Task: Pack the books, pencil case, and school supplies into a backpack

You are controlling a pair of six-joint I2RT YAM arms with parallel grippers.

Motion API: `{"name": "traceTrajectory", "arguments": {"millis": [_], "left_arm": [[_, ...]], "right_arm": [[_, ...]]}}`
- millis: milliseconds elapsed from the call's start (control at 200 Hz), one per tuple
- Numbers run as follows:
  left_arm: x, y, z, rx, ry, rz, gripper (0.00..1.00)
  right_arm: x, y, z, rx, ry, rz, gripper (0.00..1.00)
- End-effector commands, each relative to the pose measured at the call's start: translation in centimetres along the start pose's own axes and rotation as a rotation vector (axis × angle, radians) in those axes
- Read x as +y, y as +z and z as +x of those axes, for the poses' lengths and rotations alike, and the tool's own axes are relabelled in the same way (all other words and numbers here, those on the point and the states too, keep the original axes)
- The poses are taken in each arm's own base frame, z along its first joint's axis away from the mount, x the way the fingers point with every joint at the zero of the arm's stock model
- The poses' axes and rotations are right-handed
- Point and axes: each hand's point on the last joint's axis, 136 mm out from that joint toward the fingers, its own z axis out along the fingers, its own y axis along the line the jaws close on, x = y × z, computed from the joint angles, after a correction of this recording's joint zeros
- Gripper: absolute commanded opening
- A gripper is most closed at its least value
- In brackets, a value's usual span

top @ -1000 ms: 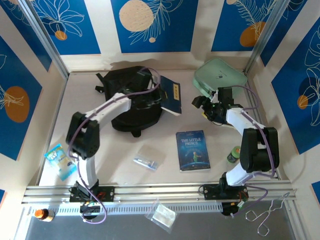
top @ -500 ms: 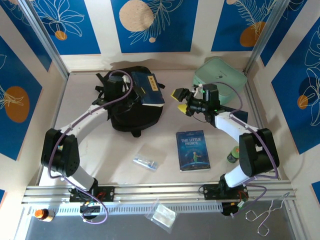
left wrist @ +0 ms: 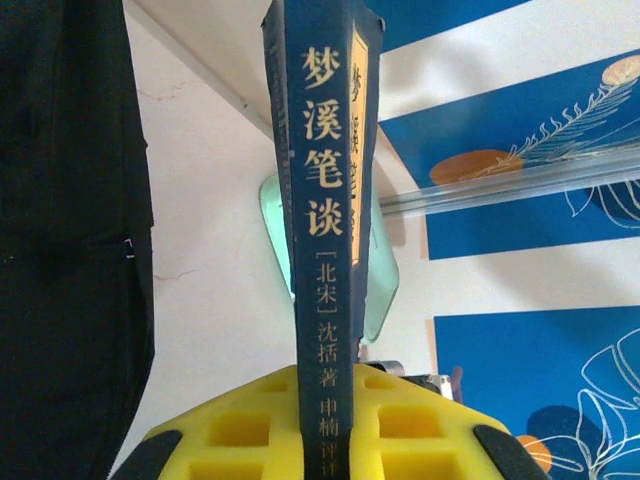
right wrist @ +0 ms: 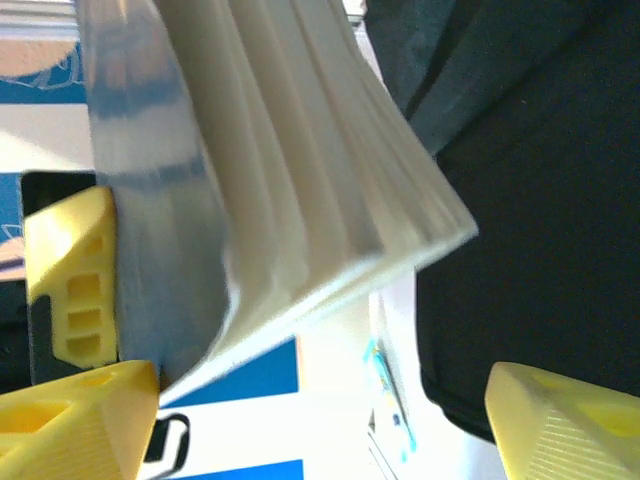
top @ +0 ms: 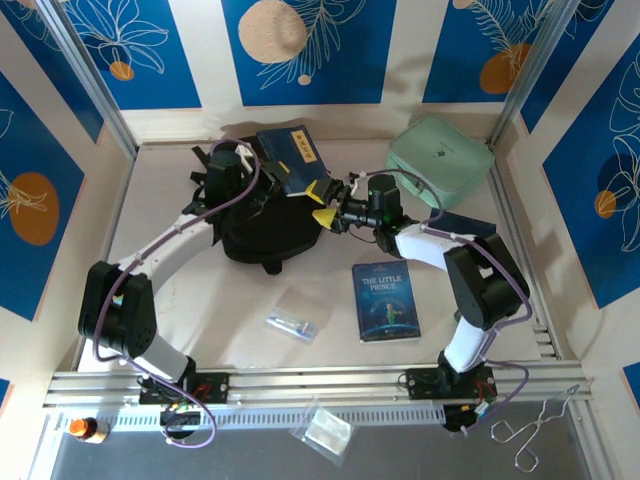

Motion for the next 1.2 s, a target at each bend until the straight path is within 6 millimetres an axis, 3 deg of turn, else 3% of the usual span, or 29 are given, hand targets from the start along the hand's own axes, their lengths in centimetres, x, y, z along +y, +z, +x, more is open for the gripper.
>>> {"name": "traceTrajectory", "arguments": {"millis": [0,255,455,585,1010,1095,1195], "left_arm": [[-2.7,-1.0,-1.2,-0.057,-0.004,0.094,0.00],[-1.6,0.0,-1.1,-0.060,-0.036,0.070,0.00],[-0.5,0.4,-1.6,-0.103,-0.069,0.046,0.00],[-0.3,0.4,-2.0,-0.128,-0.068,0.038,0.00],[0.2,-0.5,-2.4,-0.175,-0.097,0.036,0.00],[0.2,-0.5,-2.3,-0.173,-0.103,0.041,0.00],[0.5,-0.5,-2.2,-0.170,-0.103,0.031,0.00]], "right_arm": [[3.2,0.6,-1.3,-0.051,-0.008,-0.124,0.83],[2.9,0.9,-1.8,-0.105,0.025,-0.131,0.79],[3.6,2.4,-1.8,-0.203,0.068,-0.098,0.67],[5.0,3.4,-2.0,-0.255,0.060,-0.136,0.64],[4.8,4.6,-3.2,-0.291,0.135,-0.156,0.58],[4.4,4.7,-3.6,-0.293,0.150,-0.149,0.53],[3.7,4.9,-4.0,-0.270,0.166,-0.120,0.38]]}}
